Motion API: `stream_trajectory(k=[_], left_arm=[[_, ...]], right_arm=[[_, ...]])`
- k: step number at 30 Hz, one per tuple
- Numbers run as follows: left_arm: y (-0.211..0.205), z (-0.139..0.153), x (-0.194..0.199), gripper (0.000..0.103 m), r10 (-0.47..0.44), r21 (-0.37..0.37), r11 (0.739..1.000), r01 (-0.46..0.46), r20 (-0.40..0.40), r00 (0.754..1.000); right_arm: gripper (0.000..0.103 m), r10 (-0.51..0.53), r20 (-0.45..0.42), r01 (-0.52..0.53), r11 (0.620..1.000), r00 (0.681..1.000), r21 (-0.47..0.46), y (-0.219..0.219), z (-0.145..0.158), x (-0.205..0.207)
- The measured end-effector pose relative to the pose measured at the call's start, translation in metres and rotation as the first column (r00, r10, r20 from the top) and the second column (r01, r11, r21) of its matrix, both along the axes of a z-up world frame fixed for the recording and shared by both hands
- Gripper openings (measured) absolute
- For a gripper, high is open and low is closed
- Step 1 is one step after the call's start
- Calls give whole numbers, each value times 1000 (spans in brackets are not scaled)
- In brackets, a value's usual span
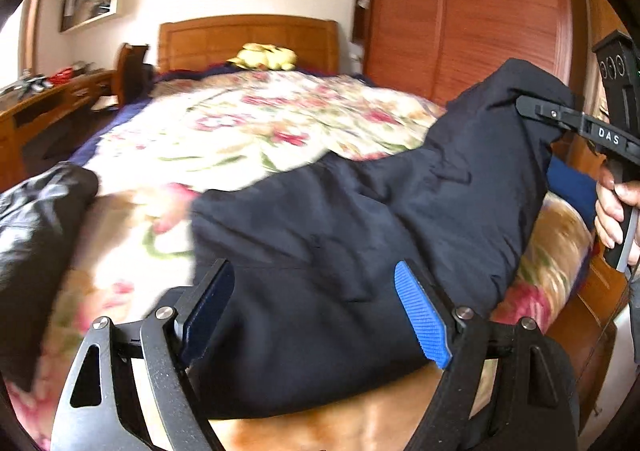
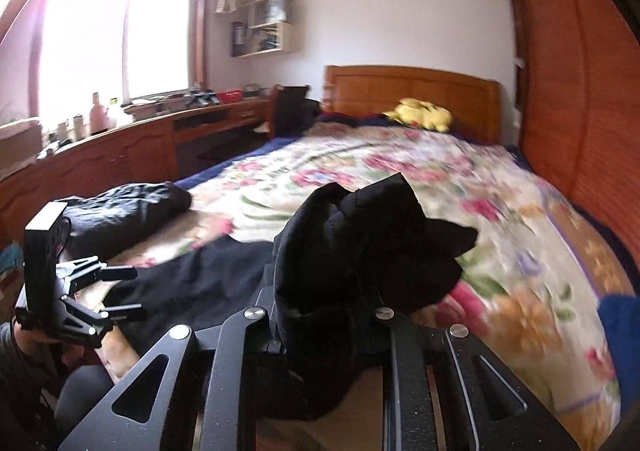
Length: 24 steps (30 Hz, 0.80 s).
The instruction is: Fold large clothes
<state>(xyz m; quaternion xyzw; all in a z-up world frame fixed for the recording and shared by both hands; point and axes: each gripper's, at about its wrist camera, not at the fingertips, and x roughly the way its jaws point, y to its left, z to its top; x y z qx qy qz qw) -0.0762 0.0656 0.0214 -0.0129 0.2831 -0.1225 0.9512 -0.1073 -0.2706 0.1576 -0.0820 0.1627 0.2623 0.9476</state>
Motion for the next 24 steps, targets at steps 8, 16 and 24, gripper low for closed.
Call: stream_trajectory(k=[8,16,24], left_arm=[[77,-2,-27,84,156,-18,988,-155,14,988],[122,-21,-39,83,240,-27,970,-241,-25,970],[124,-32,-38,83,227,-41,973,-228,-37,973]], right_arm=[[20,190,-8,-190,978,982,-83,108,-5,13],[31,269,-172,-297,941,948,-164,185,-57,35],[71,295,-131,-302,953,947,-37,157,-24,52]])
